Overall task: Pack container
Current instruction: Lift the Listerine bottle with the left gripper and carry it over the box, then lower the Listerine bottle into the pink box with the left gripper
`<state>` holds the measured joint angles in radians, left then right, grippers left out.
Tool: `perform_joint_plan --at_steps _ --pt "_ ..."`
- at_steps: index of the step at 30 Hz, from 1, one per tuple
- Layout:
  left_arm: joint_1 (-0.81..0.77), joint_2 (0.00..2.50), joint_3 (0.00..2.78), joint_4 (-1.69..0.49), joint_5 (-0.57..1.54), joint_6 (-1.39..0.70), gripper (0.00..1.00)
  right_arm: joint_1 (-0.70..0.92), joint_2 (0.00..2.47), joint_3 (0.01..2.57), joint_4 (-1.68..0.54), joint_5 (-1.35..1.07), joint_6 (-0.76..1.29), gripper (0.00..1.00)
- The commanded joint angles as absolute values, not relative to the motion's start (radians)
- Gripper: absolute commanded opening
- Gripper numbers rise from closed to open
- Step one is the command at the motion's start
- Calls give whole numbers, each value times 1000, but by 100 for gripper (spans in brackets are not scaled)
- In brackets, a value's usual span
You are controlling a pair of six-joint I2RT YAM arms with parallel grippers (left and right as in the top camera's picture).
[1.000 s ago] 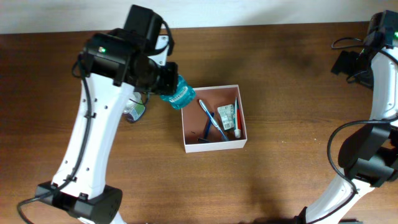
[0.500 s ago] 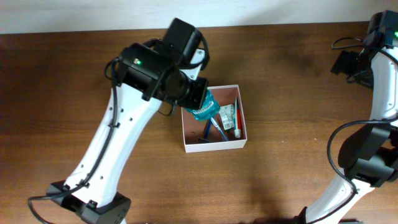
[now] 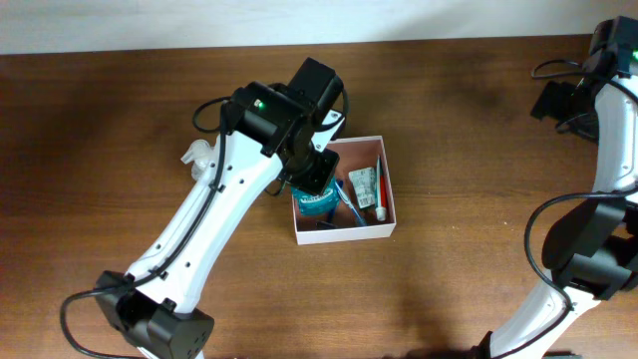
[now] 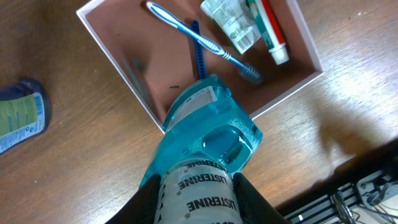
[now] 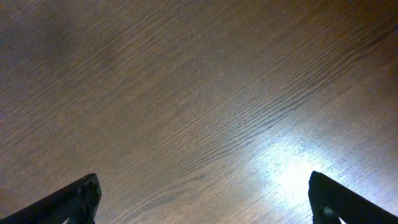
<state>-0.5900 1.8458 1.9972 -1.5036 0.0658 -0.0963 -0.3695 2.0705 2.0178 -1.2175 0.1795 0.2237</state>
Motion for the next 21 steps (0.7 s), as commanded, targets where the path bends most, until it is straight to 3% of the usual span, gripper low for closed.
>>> perform_joint_plan --at_steps 1,21 --pt "-591 1840 1971 -1493 56 -69 23 -368 2067 2023 -1214 192 218 98" --pt "-604 1840 1899 -1403 56 -20 23 -368 2067 2023 -1214 192 218 98"
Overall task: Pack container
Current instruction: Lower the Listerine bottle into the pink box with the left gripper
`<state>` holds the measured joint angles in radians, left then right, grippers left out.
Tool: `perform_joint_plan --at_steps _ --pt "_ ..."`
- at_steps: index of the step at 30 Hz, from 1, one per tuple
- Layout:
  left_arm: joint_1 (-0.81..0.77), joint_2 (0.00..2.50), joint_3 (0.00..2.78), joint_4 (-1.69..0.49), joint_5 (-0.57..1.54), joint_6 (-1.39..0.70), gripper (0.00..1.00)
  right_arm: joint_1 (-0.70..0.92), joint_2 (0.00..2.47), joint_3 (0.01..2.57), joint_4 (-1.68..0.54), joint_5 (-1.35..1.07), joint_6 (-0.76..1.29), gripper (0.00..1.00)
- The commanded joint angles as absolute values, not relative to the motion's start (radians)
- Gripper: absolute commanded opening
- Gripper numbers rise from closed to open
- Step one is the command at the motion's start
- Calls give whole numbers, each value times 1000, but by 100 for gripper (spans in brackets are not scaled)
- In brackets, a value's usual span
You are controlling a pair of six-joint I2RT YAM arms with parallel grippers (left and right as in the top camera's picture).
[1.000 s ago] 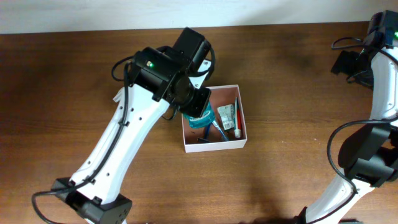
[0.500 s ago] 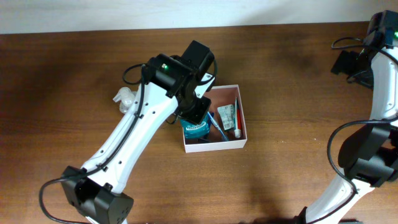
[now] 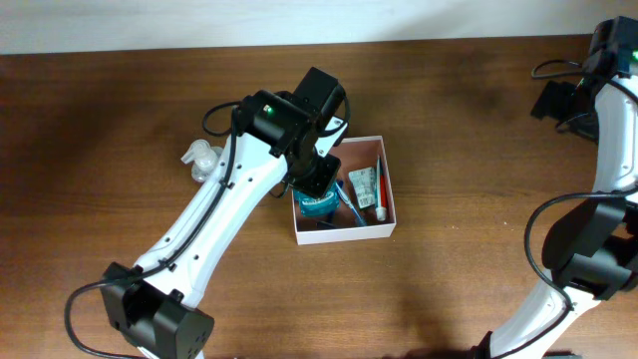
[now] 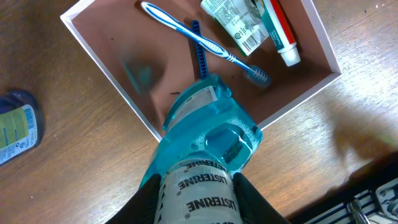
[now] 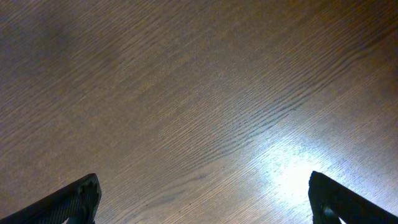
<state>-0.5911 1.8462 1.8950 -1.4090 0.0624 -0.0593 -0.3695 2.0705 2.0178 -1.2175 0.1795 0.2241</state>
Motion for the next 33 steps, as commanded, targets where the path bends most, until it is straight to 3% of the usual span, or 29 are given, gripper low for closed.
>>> perform_joint_plan --at_steps 1,33 --pt "-607 1840 1899 -1402 56 -13 23 -368 2067 2023 -1214 192 218 98" --pt "-616 1980 1898 -1452 56 -6 23 -368 2067 2023 -1214 192 218 98"
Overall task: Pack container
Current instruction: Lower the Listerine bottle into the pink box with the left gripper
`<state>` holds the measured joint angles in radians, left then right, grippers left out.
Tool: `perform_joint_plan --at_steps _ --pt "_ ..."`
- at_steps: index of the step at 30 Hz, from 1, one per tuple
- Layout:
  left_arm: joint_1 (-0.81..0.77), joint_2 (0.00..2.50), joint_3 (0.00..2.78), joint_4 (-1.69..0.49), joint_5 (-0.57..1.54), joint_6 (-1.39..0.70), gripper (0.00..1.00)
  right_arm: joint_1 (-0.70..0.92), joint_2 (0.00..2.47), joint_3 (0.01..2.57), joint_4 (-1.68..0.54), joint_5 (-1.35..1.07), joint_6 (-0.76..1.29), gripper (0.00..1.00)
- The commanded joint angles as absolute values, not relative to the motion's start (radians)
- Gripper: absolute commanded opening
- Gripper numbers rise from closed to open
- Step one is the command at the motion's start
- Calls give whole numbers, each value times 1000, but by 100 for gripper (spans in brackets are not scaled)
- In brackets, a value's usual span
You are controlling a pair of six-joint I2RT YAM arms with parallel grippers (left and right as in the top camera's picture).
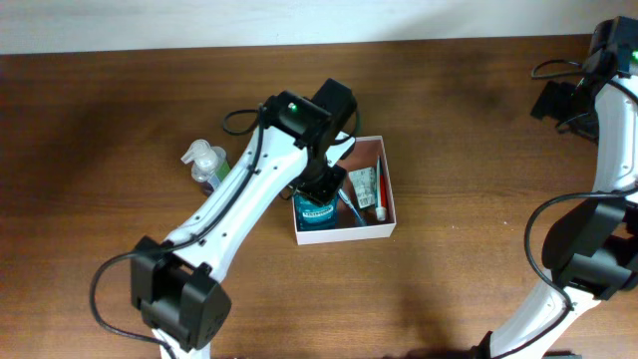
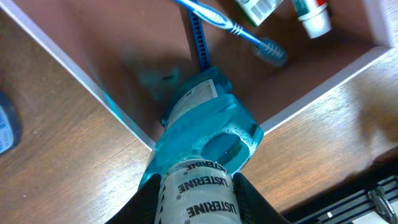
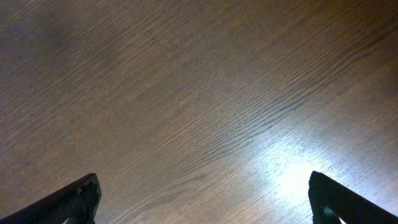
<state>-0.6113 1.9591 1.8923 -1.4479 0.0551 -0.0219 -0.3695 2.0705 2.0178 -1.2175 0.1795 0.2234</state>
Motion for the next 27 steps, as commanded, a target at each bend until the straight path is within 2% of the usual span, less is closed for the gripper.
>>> perform_joint_plan --at_steps 1,3,5,8,27 --pt "-616 1985 1898 -1451 56 -6 23 -368 2067 2023 -1214 192 218 98" --pt "-616 1991 1898 -1450 56 -2 23 -368 2067 2023 -1214 192 218 98" --pt "-616 1993 1898 -1451 56 -2 37 -368 2067 2023 -1214 192 218 98" --pt "-616 1993 1899 -1452 56 -2 45 -368 2067 2023 -1214 192 218 98" --pt "-614 1991 1981 -1542 56 -2 45 -368 2067 2023 -1214 192 218 98"
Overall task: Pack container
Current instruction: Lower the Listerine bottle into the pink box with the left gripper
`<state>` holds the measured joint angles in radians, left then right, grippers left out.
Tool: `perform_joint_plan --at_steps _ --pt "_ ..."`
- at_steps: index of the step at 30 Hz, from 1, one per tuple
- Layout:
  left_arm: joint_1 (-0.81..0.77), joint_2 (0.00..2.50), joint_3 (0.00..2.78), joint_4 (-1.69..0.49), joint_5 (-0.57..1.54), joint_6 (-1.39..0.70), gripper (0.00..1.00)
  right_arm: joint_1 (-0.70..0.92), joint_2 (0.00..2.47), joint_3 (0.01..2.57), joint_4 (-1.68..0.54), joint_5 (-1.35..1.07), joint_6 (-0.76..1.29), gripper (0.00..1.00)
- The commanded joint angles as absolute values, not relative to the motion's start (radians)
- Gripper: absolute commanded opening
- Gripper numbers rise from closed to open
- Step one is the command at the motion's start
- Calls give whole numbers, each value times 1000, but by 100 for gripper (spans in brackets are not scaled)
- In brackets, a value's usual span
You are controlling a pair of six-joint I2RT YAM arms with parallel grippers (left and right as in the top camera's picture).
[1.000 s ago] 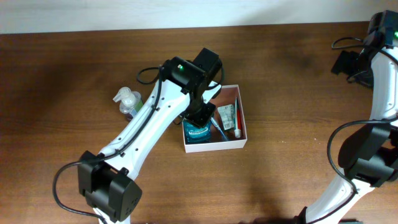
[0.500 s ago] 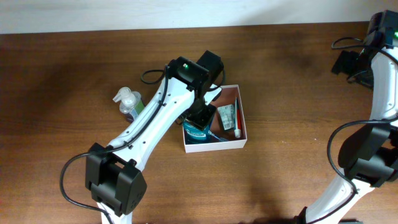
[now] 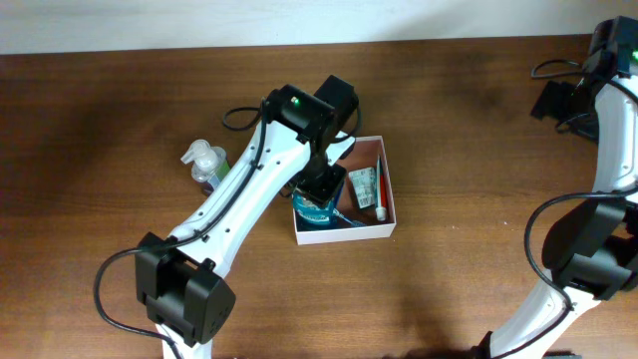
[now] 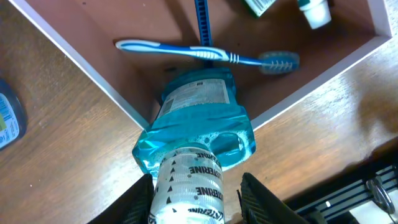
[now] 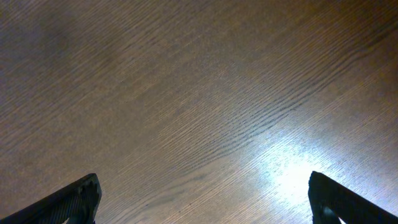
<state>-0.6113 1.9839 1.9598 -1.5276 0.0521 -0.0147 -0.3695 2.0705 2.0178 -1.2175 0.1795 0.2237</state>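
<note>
A blue Listerine mouthwash bottle lies tilted in the near left corner of the white box, its base against a blue toothbrush. My left gripper straddles the bottle's white cap, open, with a gap showing at the right finger. A blue comb and a toothpaste tube also lie in the box. In the overhead view the bottle shows below the left wrist. My right gripper hangs open over bare wood, far from the box.
A clear spray bottle with a green-labelled bottle beside it stands left of the box. The edge of that labelled bottle shows at the left of the left wrist view. The right arm runs along the table's right side.
My left gripper has opened off the Listerine cap. The bottle now rests lower in the box corner, and the toothbrush has turned to lie crosswise at the bottle's base. The right arm has not moved.
My left gripper held the Listerine bottle above the box's near left edge. It then held it a little further over the box, then with its base down inside the corner. Now the bottle rests in the box and the jaws are apart.
</note>
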Motion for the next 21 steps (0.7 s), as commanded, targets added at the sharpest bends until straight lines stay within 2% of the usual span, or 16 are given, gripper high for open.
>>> perform_joint_plan --at_steps 1,8,11,21 --pt "-614 1991 1981 -1547 56 -2 45 -368 2067 2023 -1214 192 218 98" --pt "-614 1991 1981 -1561 56 -2 44 -368 2067 2023 -1214 192 218 98" --pt "-614 1991 1981 -1565 56 -2 35 -368 2067 2023 -1214 192 218 99" --pt "-614 1991 1981 -1564 55 -2 35 -368 2067 2023 -1214 192 218 98"
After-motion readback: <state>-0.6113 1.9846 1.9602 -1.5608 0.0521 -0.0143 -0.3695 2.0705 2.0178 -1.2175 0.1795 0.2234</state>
